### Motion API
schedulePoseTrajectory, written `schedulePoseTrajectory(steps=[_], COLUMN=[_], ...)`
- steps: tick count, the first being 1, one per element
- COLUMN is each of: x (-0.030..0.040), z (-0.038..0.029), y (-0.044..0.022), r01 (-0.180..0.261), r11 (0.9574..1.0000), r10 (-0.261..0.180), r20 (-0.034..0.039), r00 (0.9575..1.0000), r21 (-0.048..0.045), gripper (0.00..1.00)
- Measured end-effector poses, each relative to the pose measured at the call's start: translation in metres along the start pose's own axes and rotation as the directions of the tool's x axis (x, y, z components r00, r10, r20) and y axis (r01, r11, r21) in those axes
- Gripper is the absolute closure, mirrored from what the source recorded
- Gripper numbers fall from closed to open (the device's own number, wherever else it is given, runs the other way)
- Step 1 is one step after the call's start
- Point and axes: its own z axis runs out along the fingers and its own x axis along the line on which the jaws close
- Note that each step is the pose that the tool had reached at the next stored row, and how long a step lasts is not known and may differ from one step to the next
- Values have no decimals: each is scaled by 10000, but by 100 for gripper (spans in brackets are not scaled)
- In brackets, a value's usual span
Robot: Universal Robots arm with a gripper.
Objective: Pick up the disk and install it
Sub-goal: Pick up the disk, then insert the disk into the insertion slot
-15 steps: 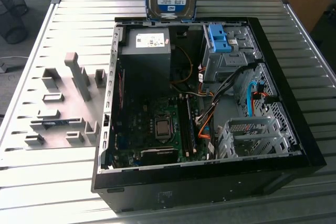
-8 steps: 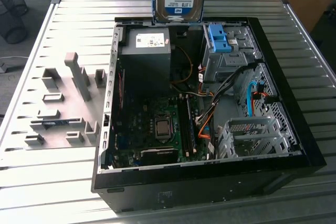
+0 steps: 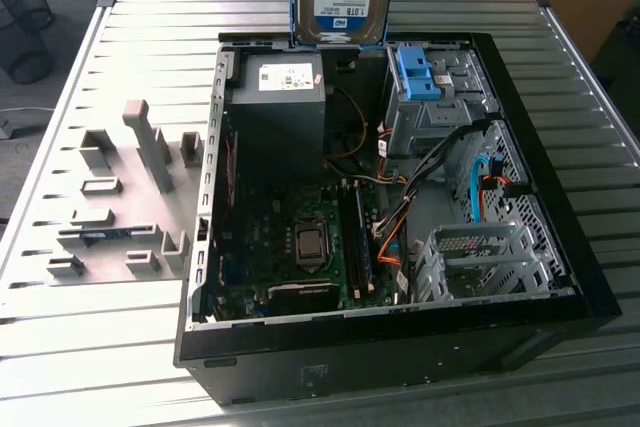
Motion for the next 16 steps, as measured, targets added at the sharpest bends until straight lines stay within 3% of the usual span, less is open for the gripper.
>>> schedulePoseTrajectory(steps=[16], x=[3], z=[0], y=[0], r01=[0], r11=[10000], r10=[0], r20=[0], r00=[10000], r21=[0], gripper=[64])
